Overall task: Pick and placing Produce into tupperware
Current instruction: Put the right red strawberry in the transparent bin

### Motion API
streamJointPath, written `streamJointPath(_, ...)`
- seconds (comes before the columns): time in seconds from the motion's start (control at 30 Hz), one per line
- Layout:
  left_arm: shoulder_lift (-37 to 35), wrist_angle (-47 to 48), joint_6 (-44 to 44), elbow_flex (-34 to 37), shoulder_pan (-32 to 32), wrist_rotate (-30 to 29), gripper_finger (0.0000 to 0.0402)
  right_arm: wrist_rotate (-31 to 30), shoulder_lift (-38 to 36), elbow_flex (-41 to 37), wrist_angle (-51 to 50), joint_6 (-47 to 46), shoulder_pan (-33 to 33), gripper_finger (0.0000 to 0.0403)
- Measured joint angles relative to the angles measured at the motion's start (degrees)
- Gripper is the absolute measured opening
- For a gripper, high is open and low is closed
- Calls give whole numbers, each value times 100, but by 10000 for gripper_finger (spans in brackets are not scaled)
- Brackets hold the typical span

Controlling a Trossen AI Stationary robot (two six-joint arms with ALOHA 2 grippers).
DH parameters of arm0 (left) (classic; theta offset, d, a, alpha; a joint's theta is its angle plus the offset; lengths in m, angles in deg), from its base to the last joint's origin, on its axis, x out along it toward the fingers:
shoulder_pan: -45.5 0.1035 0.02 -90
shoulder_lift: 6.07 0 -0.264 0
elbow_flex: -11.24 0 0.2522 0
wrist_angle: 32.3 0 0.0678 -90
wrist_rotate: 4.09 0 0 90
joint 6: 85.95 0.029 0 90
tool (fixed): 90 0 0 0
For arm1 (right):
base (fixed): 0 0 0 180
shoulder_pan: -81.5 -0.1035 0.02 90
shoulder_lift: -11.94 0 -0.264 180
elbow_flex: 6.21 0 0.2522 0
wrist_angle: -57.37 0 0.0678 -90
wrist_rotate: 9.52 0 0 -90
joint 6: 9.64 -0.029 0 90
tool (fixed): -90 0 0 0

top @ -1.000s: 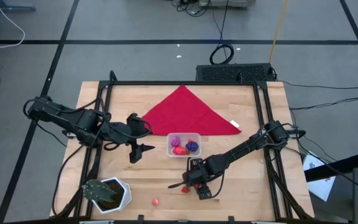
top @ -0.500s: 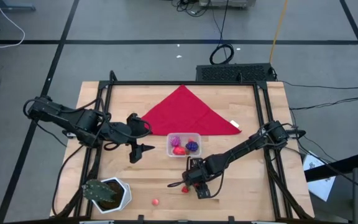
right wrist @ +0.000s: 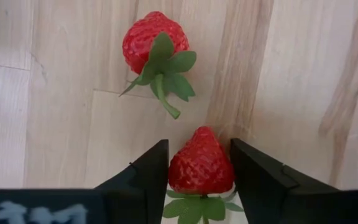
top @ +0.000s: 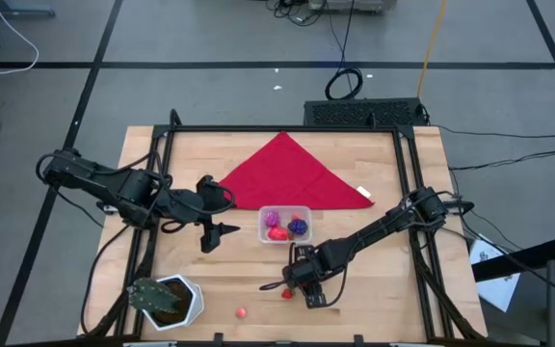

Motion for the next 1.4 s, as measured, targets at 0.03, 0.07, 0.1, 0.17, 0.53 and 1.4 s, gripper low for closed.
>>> streamJointPath(0.03,0,-1,0,0,0,0,296,5,0,0,-2,18,0,149)
streamJointPath(0.07,0,1,1,0,1,0,296,7,0,1,-5,20,0,148)
streamJointPath(0.1,0,-1,1,-1,0,0,296,7,0,2,-9,37,0,148)
streamJointPath(0.17,0,-1,1,0,-1,0,296,7,0,2,-16,38,-2,149)
streamJointPath(0.53,0,-7,5,0,1,-2,296,24,-515,-3,-215,247,133,148)
streamJointPath(1.4,0,-20,235,0,1,-13,296,-165,-1174,48,-155,1774,2124,155)
